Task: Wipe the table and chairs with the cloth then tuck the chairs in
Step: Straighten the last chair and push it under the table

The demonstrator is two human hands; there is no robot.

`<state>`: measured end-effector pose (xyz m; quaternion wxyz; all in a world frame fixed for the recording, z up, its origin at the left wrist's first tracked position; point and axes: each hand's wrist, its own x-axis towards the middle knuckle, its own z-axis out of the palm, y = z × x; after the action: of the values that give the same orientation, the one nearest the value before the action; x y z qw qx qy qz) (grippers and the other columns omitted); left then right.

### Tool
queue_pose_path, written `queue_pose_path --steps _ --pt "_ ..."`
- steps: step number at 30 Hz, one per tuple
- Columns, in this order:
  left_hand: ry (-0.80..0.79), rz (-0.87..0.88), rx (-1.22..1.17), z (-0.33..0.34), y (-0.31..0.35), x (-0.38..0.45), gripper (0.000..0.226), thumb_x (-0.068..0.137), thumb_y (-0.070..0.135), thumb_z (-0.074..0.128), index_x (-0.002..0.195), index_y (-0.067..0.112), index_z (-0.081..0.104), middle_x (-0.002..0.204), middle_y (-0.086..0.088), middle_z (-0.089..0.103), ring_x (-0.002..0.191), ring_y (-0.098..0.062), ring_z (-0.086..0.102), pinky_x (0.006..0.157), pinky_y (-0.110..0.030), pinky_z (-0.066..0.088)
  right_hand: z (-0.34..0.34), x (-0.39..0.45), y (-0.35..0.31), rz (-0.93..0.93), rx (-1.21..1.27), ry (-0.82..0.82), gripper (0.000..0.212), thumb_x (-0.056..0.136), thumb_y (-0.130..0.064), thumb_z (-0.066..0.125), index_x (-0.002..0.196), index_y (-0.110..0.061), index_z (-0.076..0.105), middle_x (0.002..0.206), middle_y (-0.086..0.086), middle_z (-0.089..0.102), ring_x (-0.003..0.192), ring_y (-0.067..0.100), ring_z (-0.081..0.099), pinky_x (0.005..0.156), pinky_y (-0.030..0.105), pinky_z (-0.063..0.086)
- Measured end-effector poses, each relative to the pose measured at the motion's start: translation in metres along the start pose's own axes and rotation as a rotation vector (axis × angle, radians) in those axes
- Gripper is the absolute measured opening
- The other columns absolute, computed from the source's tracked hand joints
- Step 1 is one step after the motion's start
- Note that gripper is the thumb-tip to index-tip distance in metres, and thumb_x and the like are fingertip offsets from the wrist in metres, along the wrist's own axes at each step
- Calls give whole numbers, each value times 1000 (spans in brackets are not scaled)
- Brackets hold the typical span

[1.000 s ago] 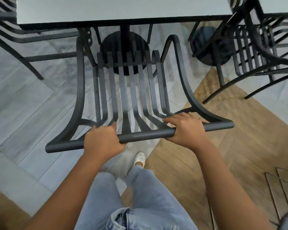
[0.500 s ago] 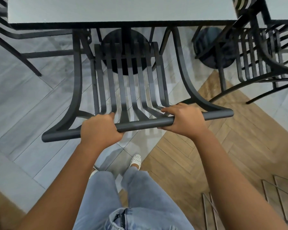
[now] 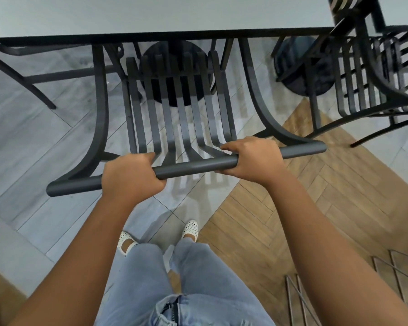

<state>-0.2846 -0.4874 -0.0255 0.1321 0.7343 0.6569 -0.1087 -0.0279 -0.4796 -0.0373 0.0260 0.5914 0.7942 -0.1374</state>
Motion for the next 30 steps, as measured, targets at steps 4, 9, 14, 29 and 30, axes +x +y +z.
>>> queue_pose_path --steps 4,9,14,29,30 --pt "-12 5 -19 -5 -3 10 28 76 40 60 100 27 65 68 4 58 61 -19 49 56 -25 37 -3 10 0 -14 -13 3 57 74 -74 53 114 -35 62 87 -11 65 86 11 59 58 25 37" --pt "-23 -6 -10 -7 -4 17 34 78 41 59 108 26 65 78 1 66 65 -20 48 61 -26 38 -3 17 1 -30 -4 19 55 75 -73 53 114 -34 63 86 -12 65 84 10 60 58 24 38" --pt "29 3 -20 -5 -9 19 30 75 38 62 99 22 68 70 0 65 64 -22 54 60 -27 40 -4 19 -1 -28 6 31 49 75 -71 55 106 -34 65 79 -11 64 77 9 58 56 24 40" --pt "-101 -105 -106 -12 -1 20 47 77 34 65 124 36 57 105 7 67 98 -23 58 79 -34 43 11 9 -8 22 6 284 30 68 -42 76 89 -21 73 94 -4 70 110 23 56 100 54 28" --pt "-144 -119 -94 -14 1 21 49 78 34 66 125 34 55 107 5 66 101 -24 57 83 -37 43 12 7 -9 44 14 283 29 67 -37 77 90 -20 72 99 -3 69 114 24 54 101 56 27"
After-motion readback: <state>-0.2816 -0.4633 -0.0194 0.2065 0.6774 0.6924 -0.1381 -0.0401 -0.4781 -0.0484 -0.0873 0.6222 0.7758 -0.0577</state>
